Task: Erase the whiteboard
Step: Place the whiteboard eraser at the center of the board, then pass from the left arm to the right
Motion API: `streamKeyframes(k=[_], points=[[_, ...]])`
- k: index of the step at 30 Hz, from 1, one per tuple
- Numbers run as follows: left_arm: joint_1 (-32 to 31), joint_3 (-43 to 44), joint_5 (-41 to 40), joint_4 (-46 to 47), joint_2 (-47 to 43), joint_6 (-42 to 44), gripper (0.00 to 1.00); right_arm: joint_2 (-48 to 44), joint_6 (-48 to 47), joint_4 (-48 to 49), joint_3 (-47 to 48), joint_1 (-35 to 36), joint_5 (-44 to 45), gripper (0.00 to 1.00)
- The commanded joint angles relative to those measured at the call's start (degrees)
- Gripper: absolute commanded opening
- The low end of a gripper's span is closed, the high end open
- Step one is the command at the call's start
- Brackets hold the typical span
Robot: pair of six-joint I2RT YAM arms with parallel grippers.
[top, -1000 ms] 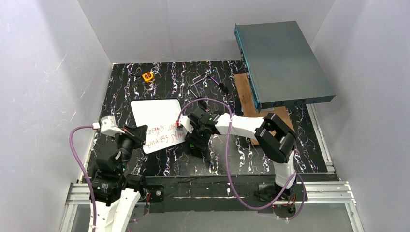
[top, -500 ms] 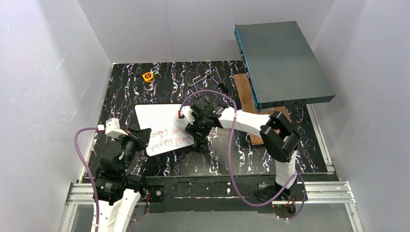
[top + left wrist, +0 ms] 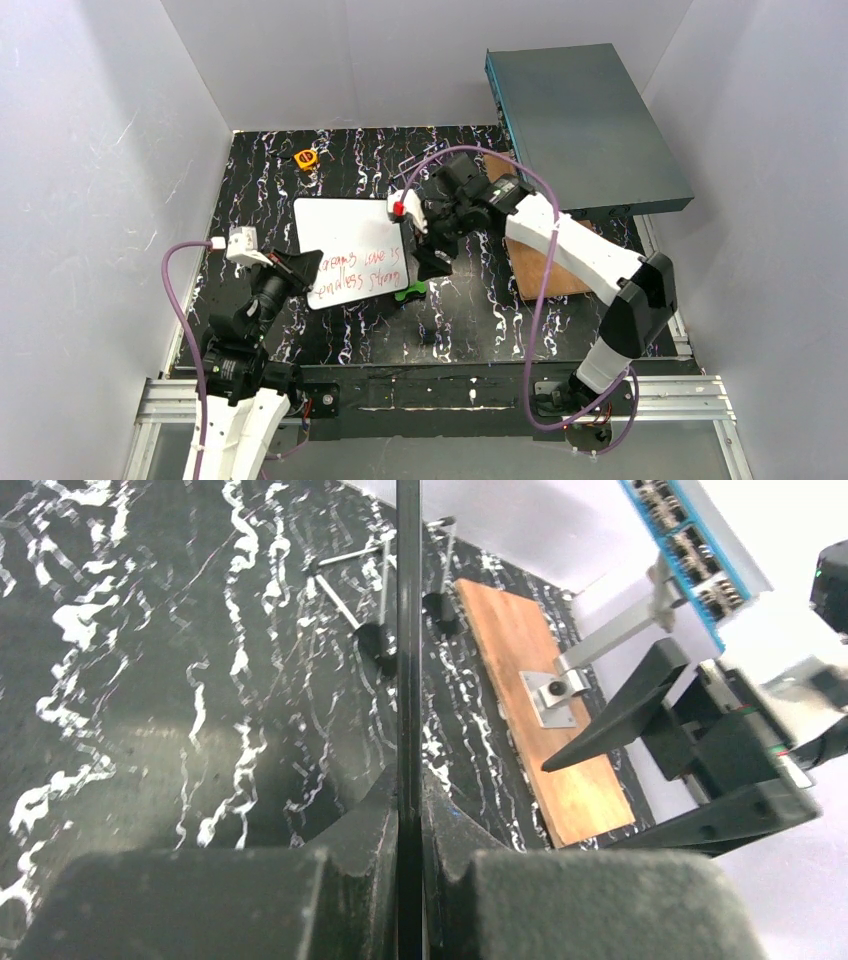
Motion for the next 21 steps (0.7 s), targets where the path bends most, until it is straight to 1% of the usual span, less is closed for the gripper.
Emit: streamKeyframes(k=[1, 3, 7, 10, 12, 16, 21], points=[[-0.02, 4.74, 6.77, 17.07, 3.13, 0.62, 0.00, -3.67, -9.64, -12.73, 7.86, -1.87, -8.56, 0.75], [0.09, 5.67, 8.85, 19.75, 4.76, 0.92, 0.00, -4.54, -10.49, -15.01, 10.48, -2.53, -9.09, 0.75], [0.05, 6.55, 14.05, 21.41, 6.33, 1.86, 0.00, -6.77, -12.29, -18.72, 13.71, -3.58, -10.03, 0.76], [0.03, 6.58, 20.40, 22.74, 7.66, 2.68, 0.00, -7.74, -15.45, -24.26, 16.41, -5.14, -15.49, 0.77], [0.05, 6.00, 25.75, 24.92, 8.63, 2.24, 0.00, -8.27, -16.15, -27.57, 18.19, -5.53, -17.32, 0.77], [-0.02, 4.84, 32.09, 31.49, 10.62, 0.38, 0.00, -11.82, -14.75, -26.11, 16.50, -5.86, -15.37, 0.79], [0.01, 4.15, 37.85, 36.22, 13.42, -0.31, 0.00, -14.34, -11.68, -24.73, 14.52, -9.22, -15.76, 0.80]])
